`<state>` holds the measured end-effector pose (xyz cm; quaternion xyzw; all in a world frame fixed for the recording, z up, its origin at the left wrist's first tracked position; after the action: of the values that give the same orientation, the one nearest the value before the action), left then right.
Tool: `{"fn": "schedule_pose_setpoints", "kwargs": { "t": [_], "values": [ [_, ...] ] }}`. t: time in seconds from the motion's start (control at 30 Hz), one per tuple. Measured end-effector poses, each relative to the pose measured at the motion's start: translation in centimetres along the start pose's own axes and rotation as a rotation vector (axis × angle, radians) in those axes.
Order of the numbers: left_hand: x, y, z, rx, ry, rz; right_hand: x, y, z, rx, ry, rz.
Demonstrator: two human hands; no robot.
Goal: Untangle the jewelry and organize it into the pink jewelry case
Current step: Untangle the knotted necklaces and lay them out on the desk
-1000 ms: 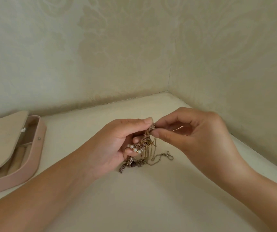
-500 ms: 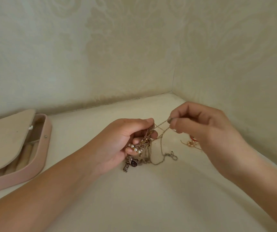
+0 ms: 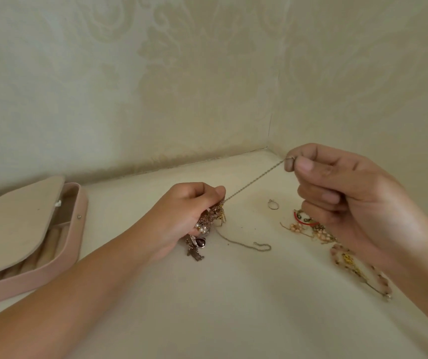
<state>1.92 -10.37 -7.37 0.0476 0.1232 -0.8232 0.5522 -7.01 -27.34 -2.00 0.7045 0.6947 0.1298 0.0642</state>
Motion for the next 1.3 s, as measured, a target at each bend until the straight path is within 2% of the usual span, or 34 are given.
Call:
{"fn": "schedule_pose_setpoints", "kwargs": {
  "t": [0.1,0.27,0.43,0.53,0.67,0.83,0.93,1.03,1.17,1.3],
  "values": [
    [-0.7,0.3,0.2,0.031,0.061,0.021,0.0,-0.1,0.4,0.014,0.012,-0.014],
    [-1.0,0.2,0.6,0.039,-0.159,-0.087,-0.7,0.4,0.4,0.021,-0.033,0.066],
    [-0.6,-0.1,0.9,0.109,-0.099,-0.064,-0.3,0.0,1.3,0.22,-0.412,0.049],
    [-0.4,-0.4,1.0,0.149,-0.073,-0.081,0.5,-0.3,2.1,0.292,-0.552,-0.044],
    [0.0,-0.6,1.0,0.186,-0.028,-0.115,1.9,-0.6,2.8,0.154,-0.656,-0.074],
    [0.5,-1.2,1.1,0.213,-0.032,-0.179,2.9,-0.7,3.4,0.088,-0.675,-0.014],
    [0.6,-1.5,1.3,0.215,-0.027,-0.209,3.0,-0.4,3.6,0.071,-0.578,0.0],
    [0.7,-1.6,1.4,0.216,-0.015,-0.223,2.7,-0.1,4.0,0.11,-0.471,-0.036],
    [0.8,-1.7,1.5,0.214,-0.016,-0.227,2.0,0.1,3.9,0.212,-0.365,0.026],
    [0.9,-1.8,1.5,0.218,-0.016,-0.238,2.5,-0.1,3.7,0.251,-0.259,-0.037]
  ]
}}
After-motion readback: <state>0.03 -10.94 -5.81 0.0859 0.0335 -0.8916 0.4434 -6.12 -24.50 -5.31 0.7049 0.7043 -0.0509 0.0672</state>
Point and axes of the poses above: each hand's wrist, its own y-axis towards the middle knuckle, its own x-axis out of the palm, z = x × y, the point moved 3 cm from there along y, towards the middle knuckle, and after that the axes turned 4 degrees about -x, right-handed, at the moved point
